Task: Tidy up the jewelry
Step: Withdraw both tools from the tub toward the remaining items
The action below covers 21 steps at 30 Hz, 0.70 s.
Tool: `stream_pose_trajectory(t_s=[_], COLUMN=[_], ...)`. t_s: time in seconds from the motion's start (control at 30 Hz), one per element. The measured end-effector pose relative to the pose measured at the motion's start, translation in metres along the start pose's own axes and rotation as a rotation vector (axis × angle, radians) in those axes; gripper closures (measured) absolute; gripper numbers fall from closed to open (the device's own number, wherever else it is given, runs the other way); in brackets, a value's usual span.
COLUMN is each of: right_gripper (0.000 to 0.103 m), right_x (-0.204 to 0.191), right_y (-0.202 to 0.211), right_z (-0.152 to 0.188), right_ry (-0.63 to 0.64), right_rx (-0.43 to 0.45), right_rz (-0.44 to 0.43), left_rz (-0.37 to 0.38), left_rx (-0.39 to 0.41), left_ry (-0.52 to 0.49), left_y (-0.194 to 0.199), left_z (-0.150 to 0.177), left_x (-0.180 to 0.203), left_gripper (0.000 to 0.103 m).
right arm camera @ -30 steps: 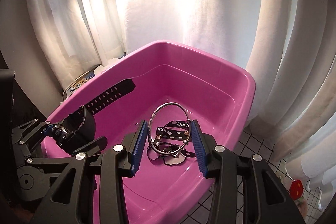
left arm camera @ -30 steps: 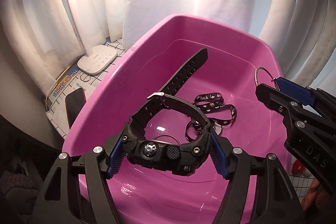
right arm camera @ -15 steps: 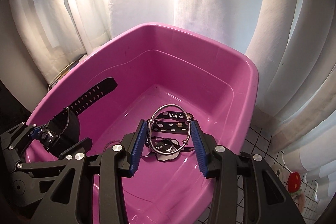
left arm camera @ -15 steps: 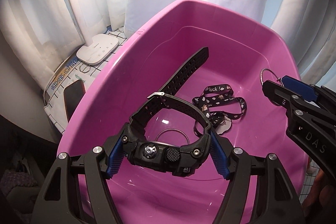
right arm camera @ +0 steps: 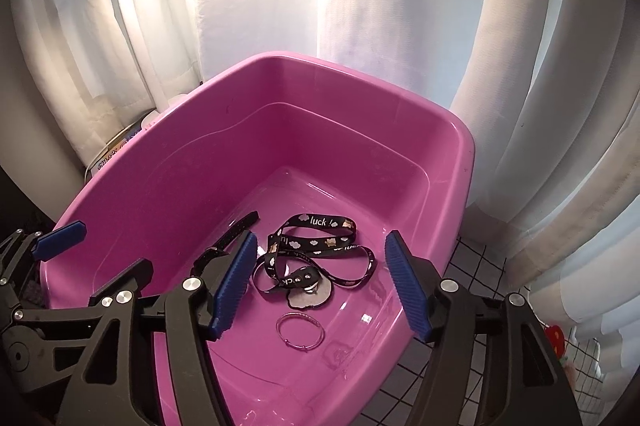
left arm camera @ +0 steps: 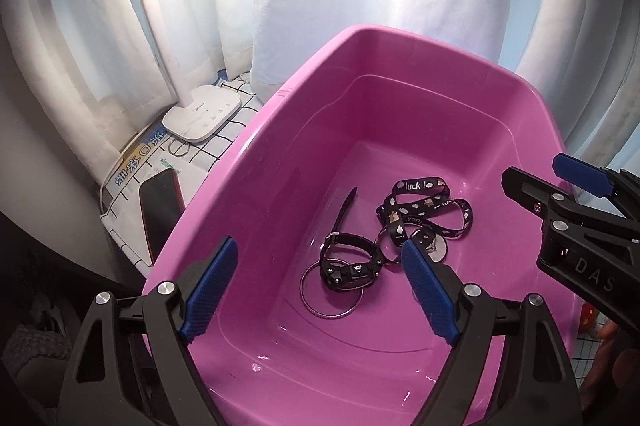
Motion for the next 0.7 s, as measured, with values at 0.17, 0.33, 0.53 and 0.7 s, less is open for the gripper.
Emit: stream_pose_trajectory(t_s=[0.17, 0.33, 0.53, 0.7], right_gripper=[0.040, 0.040, 0.040, 0.037], right_x=[0.002, 0.006, 0.023, 0.052], right_y=[0.007, 0.024, 0.055, 0.088], right_z=[-0.001, 0.004, 0.024, 0.060], right_ry=[-0.005, -0.022, -0.075, -0.131], right_rx=[0.014, 0.041, 0.090, 0.134], right_rz=[-0.001, -0.009, -0.005, 0.012], left_rz=[-0.002, 0.010, 0.044, 0.131], left_rx=[0.006, 0.032, 0.073, 0.081], left_ry=[0.007, 0.019, -0.002, -0.020], left_y=[0.004, 0.018, 0.041, 0.059], left_z=[0.002, 0.005, 0.014, 0.027], left_x=[0.000, 0.004, 0.025, 0.055], left_gripper=[0.021, 0.021, 0.020, 0.019])
Point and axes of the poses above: each gripper's, at about its wrist camera, not at the fingertips, and y roughly against the way its jaws point, x to its right, z to its underside, the point moved 3 cm from there along -y, roughly the way its jaws point, and after that the axes turned 4 degrees about y, right-handed, at the moved point
